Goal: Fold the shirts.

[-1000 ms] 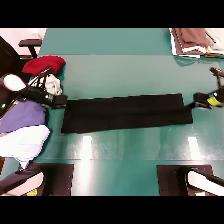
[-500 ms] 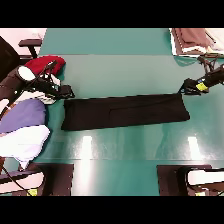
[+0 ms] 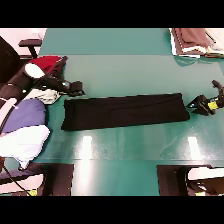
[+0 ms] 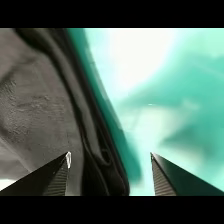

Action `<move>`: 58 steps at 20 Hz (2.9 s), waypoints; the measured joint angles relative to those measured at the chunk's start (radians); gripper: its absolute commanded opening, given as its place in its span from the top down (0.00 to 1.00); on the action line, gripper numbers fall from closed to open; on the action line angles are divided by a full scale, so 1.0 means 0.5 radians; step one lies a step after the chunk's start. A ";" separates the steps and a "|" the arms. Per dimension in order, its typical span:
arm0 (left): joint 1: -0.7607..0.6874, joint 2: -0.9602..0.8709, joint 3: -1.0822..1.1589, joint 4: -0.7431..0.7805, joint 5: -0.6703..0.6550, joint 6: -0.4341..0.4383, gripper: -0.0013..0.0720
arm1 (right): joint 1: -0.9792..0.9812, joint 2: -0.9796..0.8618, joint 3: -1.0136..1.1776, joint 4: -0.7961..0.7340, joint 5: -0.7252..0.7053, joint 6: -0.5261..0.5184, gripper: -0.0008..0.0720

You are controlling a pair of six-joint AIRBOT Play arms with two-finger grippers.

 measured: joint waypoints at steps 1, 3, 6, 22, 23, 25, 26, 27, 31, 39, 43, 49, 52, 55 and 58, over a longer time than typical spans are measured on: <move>-0.068 -0.020 0.000 -0.008 0.046 -0.011 0.95 | 0.006 -0.031 -0.020 0.076 0.011 -0.023 0.21; -0.207 -0.076 0.005 -0.025 0.128 -0.038 0.95 | 0.054 -0.089 -0.033 0.157 0.018 -0.052 0.47; -0.393 -0.191 0.031 -0.042 0.227 -0.077 0.95 | 0.164 -0.150 0.000 0.175 -0.014 -0.083 0.97; -0.919 -1.051 0.858 -0.071 0.298 -0.253 0.95 | 0.763 0.542 0.748 0.719 0.216 0.124 0.97; -0.924 -1.072 0.887 -0.072 0.297 -0.261 0.95 | 0.831 0.557 0.787 0.722 0.211 0.143 0.97; -0.925 -1.099 0.946 -0.070 0.279 -0.272 0.95 | 0.954 0.578 0.848 0.737 0.201 0.169 0.97; -0.909 -1.101 0.983 -0.070 0.255 -0.278 0.95 | 1.012 0.583 0.874 0.735 0.195 0.182 0.97; -0.882 -1.091 1.020 -0.065 0.225 -0.285 0.95 | 1.061 0.587 0.893 0.736 0.185 0.188 0.97; -0.666 -0.896 1.108 0.052 0.085 -0.296 0.95 | 1.275 0.584 0.933 0.742 0.145 0.202 0.97; 0.029 -0.059 1.139 0.553 -0.135 -0.288 0.95 | 2.163 0.248 0.948 0.746 -0.290 0.191 0.72; 0.283 0.201 1.142 0.661 -0.230 -0.283 0.95 | 2.529 -0.023 0.947 0.745 -0.587 0.153 0.32; 0.397 0.301 1.141 0.690 -0.376 -0.269 0.95 | 2.406 -0.078 0.770 0.544 -0.433 0.129 0.32; 0.389 0.312 1.141 0.690 -0.410 -0.266 0.95 | 2.099 0.069 0.478 0.356 -0.392 0.134 0.19; 0.310 0.313 1.141 0.690 -0.407 -0.253 0.95 | 1.734 0.146 0.240 0.273 -0.387 0.144 0.13; 0.199 0.289 1.141 0.693 -0.385 -0.237 0.95 | 1.470 0.093 0.135 0.282 -0.372 0.149 0.15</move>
